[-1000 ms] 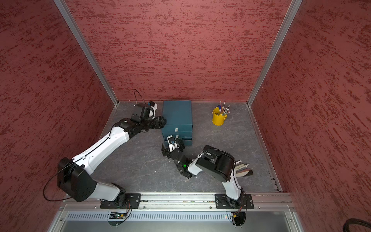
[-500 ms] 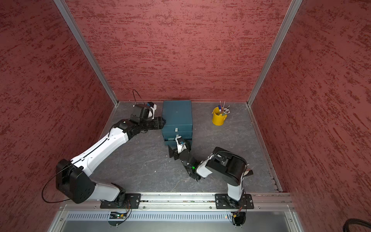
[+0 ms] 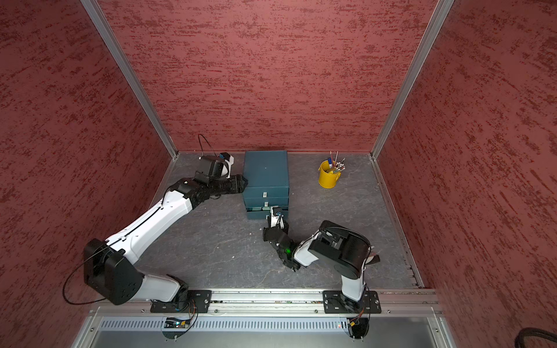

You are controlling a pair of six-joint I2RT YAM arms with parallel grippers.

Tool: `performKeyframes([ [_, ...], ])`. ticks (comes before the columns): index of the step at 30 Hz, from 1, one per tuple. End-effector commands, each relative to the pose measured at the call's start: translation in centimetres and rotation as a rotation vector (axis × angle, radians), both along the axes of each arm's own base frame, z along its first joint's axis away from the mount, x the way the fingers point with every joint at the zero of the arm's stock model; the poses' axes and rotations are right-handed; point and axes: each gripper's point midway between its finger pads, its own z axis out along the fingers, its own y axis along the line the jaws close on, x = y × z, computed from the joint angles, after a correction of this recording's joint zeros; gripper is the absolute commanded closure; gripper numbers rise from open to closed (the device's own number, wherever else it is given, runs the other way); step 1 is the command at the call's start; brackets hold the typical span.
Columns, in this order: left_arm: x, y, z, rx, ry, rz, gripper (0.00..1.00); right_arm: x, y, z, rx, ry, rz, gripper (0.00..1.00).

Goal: Place the plugs into the drawer by color
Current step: Close the drawer in the storage box, then reset both arms

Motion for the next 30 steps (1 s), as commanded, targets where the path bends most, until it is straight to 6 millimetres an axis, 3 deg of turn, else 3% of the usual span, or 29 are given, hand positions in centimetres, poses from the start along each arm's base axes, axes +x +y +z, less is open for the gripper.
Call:
performKeyframes([
  [1, -1.7, 1.5, -3.3, 0.092, 0.121, 0.007, 0.34, 1.2, -0.1, 0.1, 0.021, -0.020, -0.048, 1.00],
  [8, -1.9, 1.8, -3.3, 0.104, 0.123, 0.003, 0.34, 3.4, 1.0, 0.8, 0.051, -0.055, -0.050, 1.00],
  [18, -2.1, 1.9, -3.7, 0.104, 0.125, 0.003, 0.34, 3.8, 0.9, 0.7, 0.029, -0.073, -0.056, 1.00],
  [19, -2.1, 1.9, -3.7, 0.104, 0.126, 0.004, 0.34, 3.7, 0.6, 0.7, 0.024, -0.074, -0.062, 0.97],
  [25, -2.3, 2.4, -3.5, 0.103, 0.123, 0.019, 0.34, 2.8, -0.7, 2.3, -0.046, -0.052, -0.063, 0.53],
  [26, -2.2, 2.4, -3.2, 0.099, 0.121, 0.022, 0.34, 2.1, -0.9, 2.9, -0.055, -0.048, -0.046, 0.39],
  [27, -2.1, 2.5, -2.9, 0.097, 0.117, 0.026, 0.34, 1.2, -1.1, 3.5, -0.071, -0.050, -0.031, 0.15],
  [28, -2.0, 2.7, -2.6, 0.098, 0.112, 0.031, 0.34, 0.2, -1.4, 4.4, -0.098, -0.058, -0.022, 0.02],
  [30, -1.6, 2.9, -1.7, 0.095, 0.098, 0.043, 0.34, -2.2, -1.9, 5.6, -0.162, -0.067, 0.001, 0.01],
])
